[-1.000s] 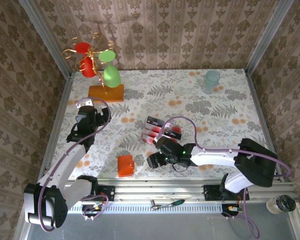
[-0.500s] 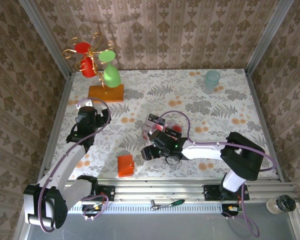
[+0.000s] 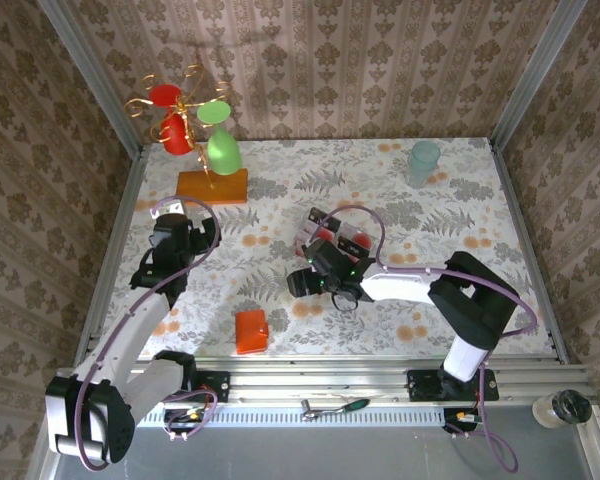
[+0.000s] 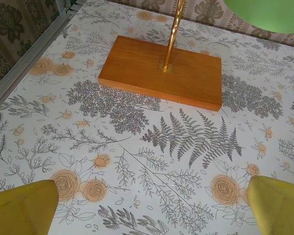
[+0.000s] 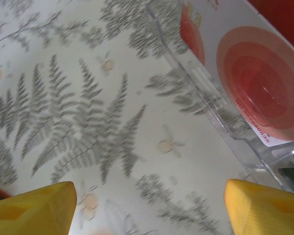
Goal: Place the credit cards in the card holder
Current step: Move the storage box to the center of the table.
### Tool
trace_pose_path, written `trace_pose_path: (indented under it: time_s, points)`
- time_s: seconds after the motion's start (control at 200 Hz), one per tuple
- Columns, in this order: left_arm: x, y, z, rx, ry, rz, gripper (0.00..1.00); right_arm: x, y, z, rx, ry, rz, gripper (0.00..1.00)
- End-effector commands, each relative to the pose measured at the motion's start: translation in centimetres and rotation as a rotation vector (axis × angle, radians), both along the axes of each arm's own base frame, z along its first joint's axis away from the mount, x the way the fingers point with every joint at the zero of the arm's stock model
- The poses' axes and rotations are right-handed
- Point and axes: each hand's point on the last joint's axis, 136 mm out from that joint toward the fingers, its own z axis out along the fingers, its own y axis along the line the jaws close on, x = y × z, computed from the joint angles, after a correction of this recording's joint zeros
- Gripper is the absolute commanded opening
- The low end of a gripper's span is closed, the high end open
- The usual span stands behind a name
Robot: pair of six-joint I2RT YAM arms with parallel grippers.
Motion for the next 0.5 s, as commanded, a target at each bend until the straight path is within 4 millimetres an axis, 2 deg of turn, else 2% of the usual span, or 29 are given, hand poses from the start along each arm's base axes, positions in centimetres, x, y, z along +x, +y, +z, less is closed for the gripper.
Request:
trace_pose_path:
  time_s: [0.0,0.295,0.49]
  points:
    - [-0.2,-0.3,0.6,-0.011,-0.009,-0.008,1.0,2.8,-1.0,0.3,-0.026,-0.04,-0.037,0.81]
    - [-0.4,-0.3,0.0,-0.012,0.008,-0.011,1.0,7.5,-1.4,0.6,-0.023,-0.052,-0.076,0.8]
    - [-0.6,-0.6,0.1,-0.026,0.009,-0.022,1.0,9.0,-1.9,0.9,-0.036,-0.055,-0.067,0.8]
